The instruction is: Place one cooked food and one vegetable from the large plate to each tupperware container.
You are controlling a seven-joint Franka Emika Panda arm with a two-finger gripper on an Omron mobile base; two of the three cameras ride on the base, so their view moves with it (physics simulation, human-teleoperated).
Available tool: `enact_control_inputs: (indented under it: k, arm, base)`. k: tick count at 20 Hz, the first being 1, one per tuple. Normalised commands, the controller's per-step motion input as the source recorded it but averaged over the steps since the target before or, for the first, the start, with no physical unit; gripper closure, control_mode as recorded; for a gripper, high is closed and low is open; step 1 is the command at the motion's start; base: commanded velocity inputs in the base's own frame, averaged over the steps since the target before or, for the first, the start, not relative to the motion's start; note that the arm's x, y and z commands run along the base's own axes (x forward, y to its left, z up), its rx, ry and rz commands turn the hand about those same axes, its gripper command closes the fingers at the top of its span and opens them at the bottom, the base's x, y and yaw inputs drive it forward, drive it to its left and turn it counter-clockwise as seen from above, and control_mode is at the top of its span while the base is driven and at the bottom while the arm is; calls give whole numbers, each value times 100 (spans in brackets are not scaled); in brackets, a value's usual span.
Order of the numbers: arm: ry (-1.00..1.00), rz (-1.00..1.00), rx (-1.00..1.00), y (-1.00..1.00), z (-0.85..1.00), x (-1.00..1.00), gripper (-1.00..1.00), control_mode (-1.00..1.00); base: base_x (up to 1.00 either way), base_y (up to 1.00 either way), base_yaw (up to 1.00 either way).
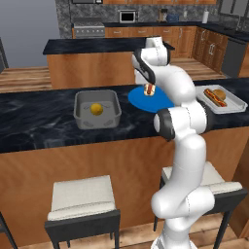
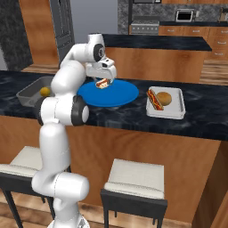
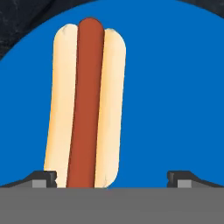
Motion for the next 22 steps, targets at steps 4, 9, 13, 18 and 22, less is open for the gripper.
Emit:
enact_control_inputs:
  k: [4,9,13,18,22]
  arm:
    - [0,0,0,0,-47,-13,-100,-100]
    - [-1,0,0,2,-9,0,-100,-100]
    - [-1,0,0,0,-3,0,-100,-100]
    - [-3,2,0,0,0,10,-100,-100]
    - [0,1,0,0,5,16,-100,-100]
  base:
    - [0,0,0]
    - [0,0,0]
    - [0,0,0]
    - [0,0,0]
    - [0,0,0]
